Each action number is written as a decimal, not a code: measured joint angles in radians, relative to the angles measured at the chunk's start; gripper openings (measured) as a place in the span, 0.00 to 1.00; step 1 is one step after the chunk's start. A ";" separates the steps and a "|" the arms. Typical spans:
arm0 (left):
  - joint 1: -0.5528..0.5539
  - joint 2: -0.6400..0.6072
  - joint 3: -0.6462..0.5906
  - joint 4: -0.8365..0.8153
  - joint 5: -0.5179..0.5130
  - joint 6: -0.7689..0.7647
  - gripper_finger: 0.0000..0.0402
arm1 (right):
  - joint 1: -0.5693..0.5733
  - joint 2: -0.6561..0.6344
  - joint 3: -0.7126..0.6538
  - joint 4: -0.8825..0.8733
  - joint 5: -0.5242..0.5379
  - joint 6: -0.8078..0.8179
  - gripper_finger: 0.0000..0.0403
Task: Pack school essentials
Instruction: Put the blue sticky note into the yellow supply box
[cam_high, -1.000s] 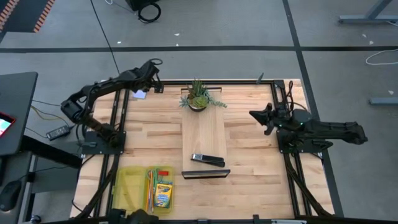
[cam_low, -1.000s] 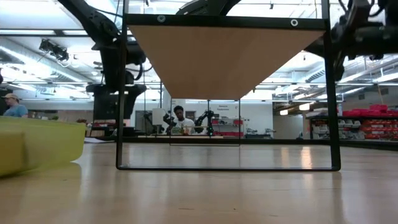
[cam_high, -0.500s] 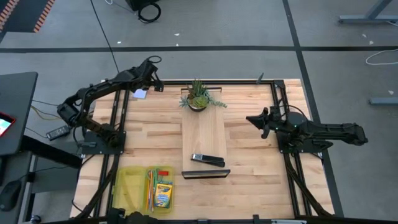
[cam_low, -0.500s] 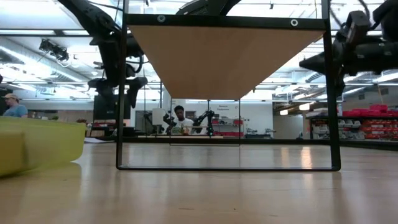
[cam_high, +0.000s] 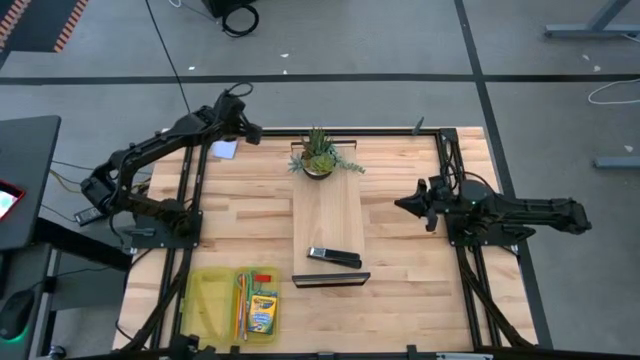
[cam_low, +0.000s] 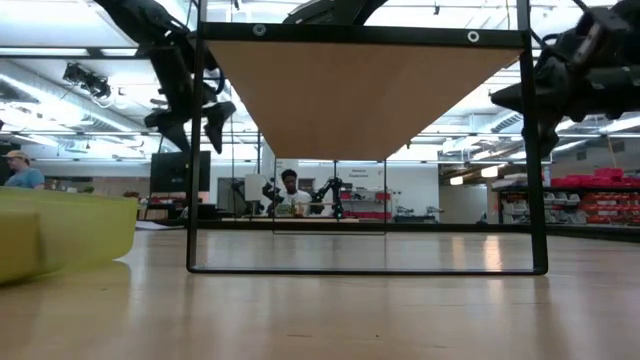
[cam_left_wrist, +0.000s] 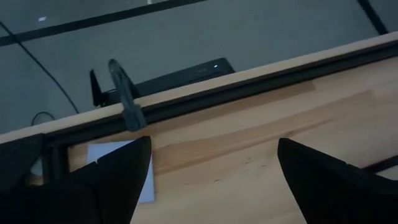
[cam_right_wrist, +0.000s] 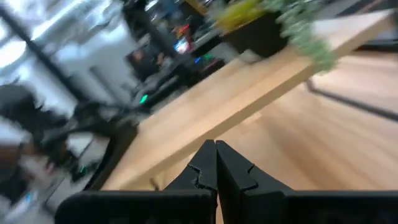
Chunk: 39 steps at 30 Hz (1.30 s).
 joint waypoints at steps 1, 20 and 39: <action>0.000 0.000 0.000 0.008 0.005 0.001 0.89 | 0.000 0.000 0.001 -0.015 -0.029 -0.020 0.01; -0.009 0.008 0.000 -0.039 -0.047 -0.259 0.89 | 0.000 0.005 0.001 -0.104 -0.030 -0.020 0.01; -0.031 0.124 0.000 -0.254 -0.123 -0.403 0.89 | 0.000 0.005 0.001 -0.104 -0.029 -0.019 0.01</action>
